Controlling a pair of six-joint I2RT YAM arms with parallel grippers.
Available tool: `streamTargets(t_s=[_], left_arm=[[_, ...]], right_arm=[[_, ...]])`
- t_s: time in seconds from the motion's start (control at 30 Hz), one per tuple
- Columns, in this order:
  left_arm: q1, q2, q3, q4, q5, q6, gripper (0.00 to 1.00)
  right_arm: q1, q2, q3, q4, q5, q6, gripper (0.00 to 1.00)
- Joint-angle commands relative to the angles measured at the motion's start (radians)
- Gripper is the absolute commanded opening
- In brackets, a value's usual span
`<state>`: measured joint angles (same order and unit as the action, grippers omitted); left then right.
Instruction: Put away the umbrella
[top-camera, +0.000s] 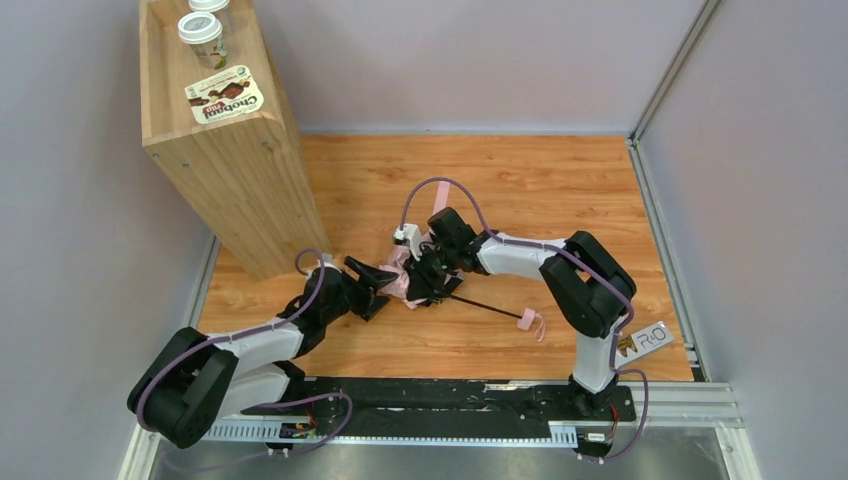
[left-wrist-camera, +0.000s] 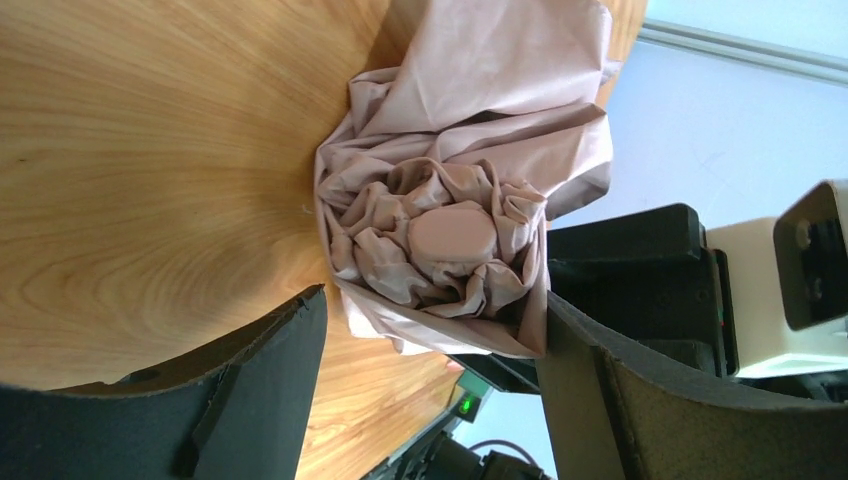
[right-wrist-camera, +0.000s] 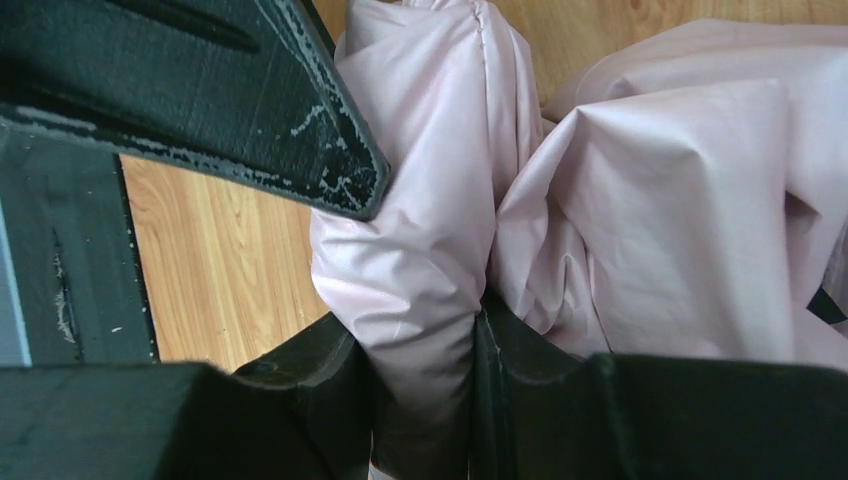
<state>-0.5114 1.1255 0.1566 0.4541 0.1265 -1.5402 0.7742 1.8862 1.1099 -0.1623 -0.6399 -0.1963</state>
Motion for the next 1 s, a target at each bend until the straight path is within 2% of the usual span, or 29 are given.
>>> streamTargets(t_s=[0.0, 0.1, 0.27, 0.4, 0.47, 0.5, 0.6, 0.63, 0.73, 0.77, 0.83, 0.87, 0.9, 0.97], left_arm=[[-0.055, 0.025, 0.035, 0.049, -0.051, 0.009, 0.8], [-0.055, 0.074, 0.101, -0.073, -0.065, 0.017, 0.81], [-0.056, 0.189, 0.118, -0.002, -0.105, 0.025, 0.81], [-0.055, 0.266, 0.161, -0.087, -0.1, 0.025, 0.81], [-0.055, 0.287, 0.156, -0.12, -0.111, 0.023, 0.72], [-0.053, 0.289, 0.156, -0.129, -0.117, 0.031, 0.62], [-0.055, 0.292, 0.182, -0.195, -0.122, 0.074, 0.45], [-0.053, 0.292, 0.184, -0.212, -0.119, 0.078, 0.35], [-0.05, 0.292, 0.195, -0.239, -0.099, 0.083, 0.19], [-0.05, 0.293, 0.199, -0.274, -0.093, 0.091, 0.06], [-0.049, 0.303, 0.219, -0.325, -0.071, 0.097, 0.0], [-0.049, 0.312, 0.228, -0.342, -0.062, 0.098, 0.0], [-0.049, 0.315, 0.241, -0.356, -0.047, 0.092, 0.0], [-0.049, 0.324, 0.256, -0.394, -0.03, 0.08, 0.0]], right_arm=[[0.002, 0.086, -0.015, -0.167, -0.064, 0.046, 0.0], [-0.004, 0.088, -0.001, -0.184, -0.081, 0.035, 0.0], [-0.004, 0.1, 0.022, -0.22, -0.086, 0.015, 0.0], [-0.004, 0.08, 0.024, -0.235, -0.083, 0.001, 0.0], [-0.003, 0.062, 0.025, -0.244, -0.07, -0.005, 0.0], [-0.003, 0.056, 0.028, -0.25, -0.07, -0.012, 0.0], [-0.003, 0.042, 0.031, -0.256, -0.069, -0.014, 0.0], [-0.001, 0.037, 0.039, -0.264, -0.064, -0.015, 0.0], [0.008, 0.033, 0.053, -0.284, -0.04, -0.022, 0.0], [0.011, 0.03, 0.056, -0.289, -0.029, -0.022, 0.0], [0.022, 0.025, 0.064, -0.298, 0.005, -0.015, 0.02], [0.026, 0.021, 0.067, -0.296, 0.034, -0.008, 0.08], [0.031, 0.017, 0.073, -0.301, 0.063, 0.0, 0.21], [0.051, 0.001, 0.073, -0.296, 0.149, 0.029, 0.38]])
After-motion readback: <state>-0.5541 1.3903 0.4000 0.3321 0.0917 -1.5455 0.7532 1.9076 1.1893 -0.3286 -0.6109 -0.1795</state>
